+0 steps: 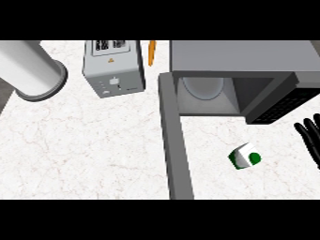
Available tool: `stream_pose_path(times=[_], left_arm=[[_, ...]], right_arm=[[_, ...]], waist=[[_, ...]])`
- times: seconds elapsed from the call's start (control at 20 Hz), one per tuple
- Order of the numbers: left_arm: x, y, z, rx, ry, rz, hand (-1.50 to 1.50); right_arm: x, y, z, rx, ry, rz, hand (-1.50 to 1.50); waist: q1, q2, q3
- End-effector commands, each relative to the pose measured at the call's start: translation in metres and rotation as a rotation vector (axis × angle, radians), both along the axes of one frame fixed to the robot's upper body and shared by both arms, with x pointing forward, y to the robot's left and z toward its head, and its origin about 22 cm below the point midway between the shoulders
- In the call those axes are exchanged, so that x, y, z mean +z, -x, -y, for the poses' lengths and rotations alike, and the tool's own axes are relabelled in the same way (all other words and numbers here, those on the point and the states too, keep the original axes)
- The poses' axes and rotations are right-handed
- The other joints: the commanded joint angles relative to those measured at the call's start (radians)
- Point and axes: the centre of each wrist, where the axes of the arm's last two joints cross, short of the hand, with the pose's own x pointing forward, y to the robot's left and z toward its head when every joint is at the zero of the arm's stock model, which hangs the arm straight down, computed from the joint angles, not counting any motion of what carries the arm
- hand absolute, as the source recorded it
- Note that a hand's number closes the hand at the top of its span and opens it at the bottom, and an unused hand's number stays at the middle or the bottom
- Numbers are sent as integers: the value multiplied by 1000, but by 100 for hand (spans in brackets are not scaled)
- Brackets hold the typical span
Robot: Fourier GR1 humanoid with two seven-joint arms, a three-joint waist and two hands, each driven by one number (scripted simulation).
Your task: Pick up the milk, place it into the microwave and close the microwave
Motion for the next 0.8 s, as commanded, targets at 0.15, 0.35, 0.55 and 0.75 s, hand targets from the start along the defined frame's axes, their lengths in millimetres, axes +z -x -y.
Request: stream_pose_path(times=[0.15,0.35,0.55,0.75], left_arm=[[12,32,-13,-49,25,51,-150],[1,44,-11,-34,34,64,-150],[9,46,-3,-26,16,64,-150],[13,56,-10,-40,13,69,-150]], right_arm=[[-36,-7,8,-85,26,-78,-150],[-74,-15,4,-139,48,-106,-150],[-105,-17,38,-223,84,-146,-150],[-131,-28,45,-228,90,-195,-150]], waist=[[7,-1,0],[18,-1,0],[15,1,2],[20,1,2]])
